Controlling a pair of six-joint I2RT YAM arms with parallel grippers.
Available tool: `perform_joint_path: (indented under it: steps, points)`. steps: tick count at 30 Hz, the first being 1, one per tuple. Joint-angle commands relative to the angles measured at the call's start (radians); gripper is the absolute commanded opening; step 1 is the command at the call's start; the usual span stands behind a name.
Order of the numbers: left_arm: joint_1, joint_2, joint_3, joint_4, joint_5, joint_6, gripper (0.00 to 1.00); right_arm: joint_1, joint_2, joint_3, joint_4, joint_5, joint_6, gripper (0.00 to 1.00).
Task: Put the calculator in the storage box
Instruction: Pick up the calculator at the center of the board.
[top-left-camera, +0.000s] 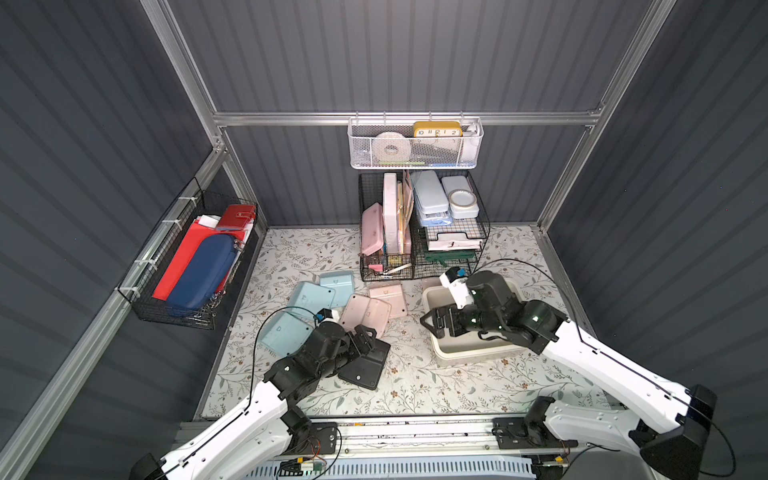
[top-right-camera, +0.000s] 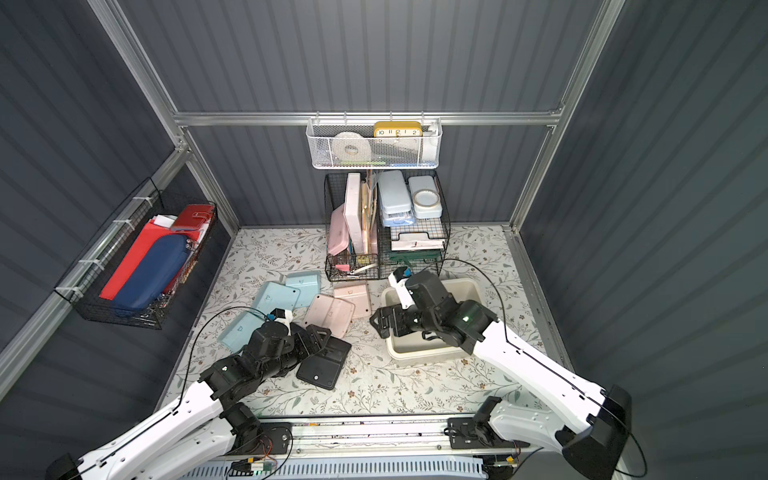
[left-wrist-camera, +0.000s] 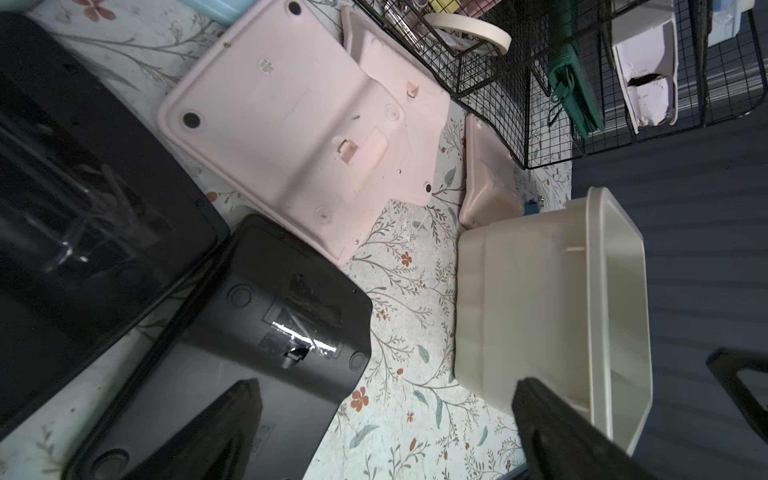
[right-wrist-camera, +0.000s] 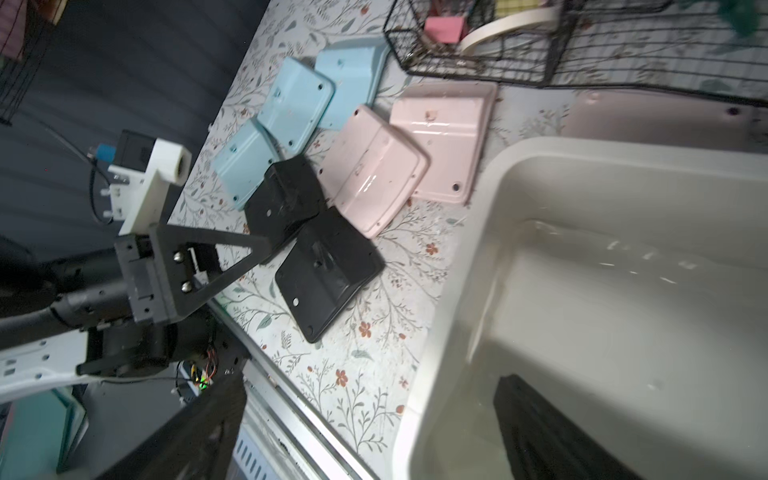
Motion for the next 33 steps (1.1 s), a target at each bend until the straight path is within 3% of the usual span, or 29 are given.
perform_joint_path:
  steps: [1,8,15,22,26,33]
  points:
    - [0.024,0.025,-0.017,-0.016,-0.011,-0.014,0.99,0.083,0.039,0.051,0.024,0.015,0.014,0.99]
    - [0.233,0.082,-0.067,0.101,0.169,0.087,0.99,0.220,0.165,0.066,0.062,0.026,0.061,0.99]
    - [0.337,0.194,-0.037,0.164,0.179,0.158,0.99,0.329,0.291,0.089,0.077,0.053,0.104,0.99]
    - [0.497,0.311,-0.026,0.250,0.289,0.245,0.99,0.362,0.381,0.072,0.122,0.064,0.165,0.99]
    - [0.538,0.314,0.006,0.228,0.314,0.280,0.99,0.363,0.422,0.053,0.164,0.063,0.200,0.99]
    - [0.538,0.171,0.015,0.123,0.349,0.321,0.99,0.361,0.516,0.031,0.263,0.087,0.297,0.96]
